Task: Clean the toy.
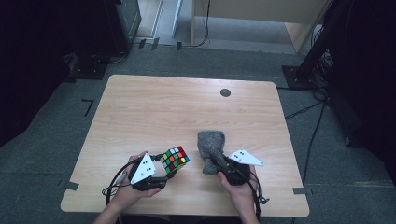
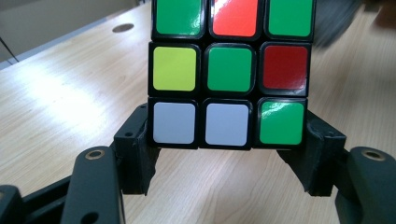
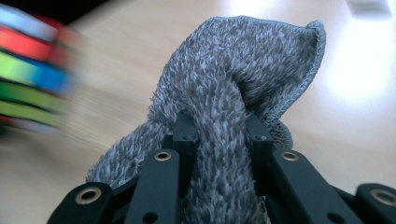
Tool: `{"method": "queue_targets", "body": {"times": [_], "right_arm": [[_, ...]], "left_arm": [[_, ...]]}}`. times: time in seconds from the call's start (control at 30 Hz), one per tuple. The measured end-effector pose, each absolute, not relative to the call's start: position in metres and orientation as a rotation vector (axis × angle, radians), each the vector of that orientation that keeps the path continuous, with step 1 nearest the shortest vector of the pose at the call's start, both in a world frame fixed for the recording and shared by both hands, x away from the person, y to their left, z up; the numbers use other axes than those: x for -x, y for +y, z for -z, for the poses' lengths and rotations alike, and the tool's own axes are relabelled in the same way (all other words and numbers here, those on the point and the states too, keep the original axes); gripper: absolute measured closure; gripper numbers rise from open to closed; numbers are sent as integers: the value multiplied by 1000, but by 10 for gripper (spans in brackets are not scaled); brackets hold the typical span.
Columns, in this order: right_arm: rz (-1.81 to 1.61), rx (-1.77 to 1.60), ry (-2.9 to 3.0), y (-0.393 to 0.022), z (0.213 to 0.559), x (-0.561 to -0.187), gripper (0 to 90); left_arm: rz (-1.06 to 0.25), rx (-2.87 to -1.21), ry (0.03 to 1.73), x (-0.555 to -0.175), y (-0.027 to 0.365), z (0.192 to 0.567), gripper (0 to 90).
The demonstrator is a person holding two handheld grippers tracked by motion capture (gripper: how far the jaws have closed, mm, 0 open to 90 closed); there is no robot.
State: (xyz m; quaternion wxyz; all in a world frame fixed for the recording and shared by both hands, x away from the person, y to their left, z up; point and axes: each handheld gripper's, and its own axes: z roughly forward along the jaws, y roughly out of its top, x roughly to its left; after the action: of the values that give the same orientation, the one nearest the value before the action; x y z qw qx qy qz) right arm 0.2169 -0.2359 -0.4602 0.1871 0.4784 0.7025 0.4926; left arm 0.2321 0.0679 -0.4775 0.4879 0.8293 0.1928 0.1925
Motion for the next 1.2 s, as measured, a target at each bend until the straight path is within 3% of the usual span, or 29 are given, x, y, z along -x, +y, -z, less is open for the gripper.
{"method": "queue_targets", "body": {"times": [0.23,0.53,0.8,1.0,1.2], "right_arm": [[-1533,-1021,2022,-192,419,-183,729],[-1154,-718,2120,-137,437,-161,710],[-1143,-846,2005,-156,431,-168,711],[-1174,-700,2109,-142,430,-160,709],[-1396,-955,1942,-185,410,-172,712]], "left_arm": [[-526,-2107,456,-226,52,479,341],[-624,-2211,482,-218,34,475,343],[-595,-2188,468,-218,36,476,344],[-567,-2146,454,-217,38,472,344],[-496,-2019,422,-216,50,465,343]]}}
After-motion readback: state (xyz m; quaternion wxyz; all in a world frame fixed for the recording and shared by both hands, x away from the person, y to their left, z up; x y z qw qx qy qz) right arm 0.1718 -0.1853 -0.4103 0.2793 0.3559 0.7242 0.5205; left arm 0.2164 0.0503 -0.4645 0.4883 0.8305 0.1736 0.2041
